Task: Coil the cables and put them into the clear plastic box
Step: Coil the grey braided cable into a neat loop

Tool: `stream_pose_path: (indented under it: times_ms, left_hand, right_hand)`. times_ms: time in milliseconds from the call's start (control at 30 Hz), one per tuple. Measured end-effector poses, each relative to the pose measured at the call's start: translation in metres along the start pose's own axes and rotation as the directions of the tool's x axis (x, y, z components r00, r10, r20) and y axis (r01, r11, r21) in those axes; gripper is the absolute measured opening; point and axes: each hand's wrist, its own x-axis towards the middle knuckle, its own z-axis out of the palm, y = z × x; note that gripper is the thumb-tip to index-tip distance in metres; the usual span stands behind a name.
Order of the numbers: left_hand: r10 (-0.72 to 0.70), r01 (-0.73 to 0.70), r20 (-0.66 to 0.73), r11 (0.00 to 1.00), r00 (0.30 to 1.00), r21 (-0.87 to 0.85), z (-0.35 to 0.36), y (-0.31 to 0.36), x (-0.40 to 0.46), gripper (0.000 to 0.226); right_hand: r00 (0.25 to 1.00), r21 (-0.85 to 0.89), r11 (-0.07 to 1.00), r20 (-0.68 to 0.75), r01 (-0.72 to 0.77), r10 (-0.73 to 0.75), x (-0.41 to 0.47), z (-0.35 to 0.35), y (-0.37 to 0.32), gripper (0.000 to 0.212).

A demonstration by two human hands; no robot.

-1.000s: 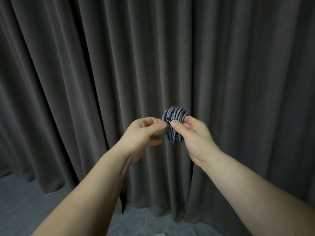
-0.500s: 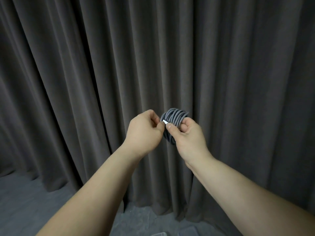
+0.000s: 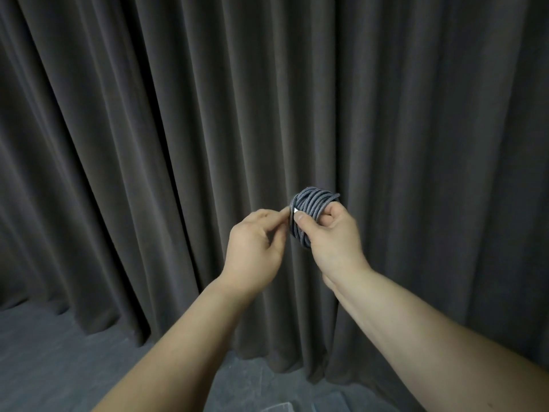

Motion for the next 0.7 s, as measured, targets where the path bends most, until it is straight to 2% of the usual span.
stream_pose_path:
  times_ms: [133, 267, 367, 433, 500, 533, 633, 700]
  left_hand:
    - [-0.028, 0.037, 0.075, 0.993, 0.997, -0.114, 0.003, -0.005, 0.003, 0.035]
    - [-0.046, 0.06, 0.115, 0.99, 0.992, -0.125, 0.007, -0.003, 0.002, 0.055]
    - [-0.094, 0.119, 0.124, 0.969, 0.988, -0.218, 0.011, -0.003, 0.003, 0.061]
    - [-0.148, 0.168, 0.088, 0.94, 0.985, -0.296, 0.011, -0.004, 0.008, 0.056]
    - [-0.221, 0.23, 0.07, 0.882, 0.973, -0.411, 0.007, -0.004, 0.01, 0.05]
    - [-0.244, 0.252, 0.078, 0.853, 0.967, -0.458, 0.006, -0.003, 0.011, 0.048]
    - [-0.245, 0.276, 0.128, 0.828, 0.961, -0.489, 0.003, -0.002, 0.014, 0.046]
    - [-0.259, 0.282, 0.115, 0.831, 0.959, -0.48, -0.001, -0.008, 0.016, 0.045]
  right_hand:
    - [0.999, 0.009, 1.0, -0.04, -0.006, 0.006, 0.0, 0.001, 0.002, 0.013]
    - [0.996, 0.119, 0.99, -0.034, -0.077, 0.081, 0.0, 0.003, -0.004, 0.008]
    - [0.991, 0.135, 0.983, 0.052, -0.128, 0.122, -0.002, 0.008, -0.01, 0.007]
    - [0.983, 0.137, 0.981, 0.141, -0.134, 0.115, -0.003, 0.012, -0.012, 0.015]
    - [0.977, 0.044, 0.996, 0.203, -0.081, 0.07, -0.004, 0.012, -0.014, 0.022]
    - [0.981, -0.072, 0.997, 0.192, -0.014, 0.027, -0.003, 0.01, -0.016, 0.023]
    - [0.983, -0.436, 0.88, 0.091, 0.185, -0.161, -0.002, 0.006, -0.02, 0.017]
    - [0.946, -0.515, 0.809, 0.012, 0.283, -0.324, -0.005, 0.004, -0.023, 0.013]
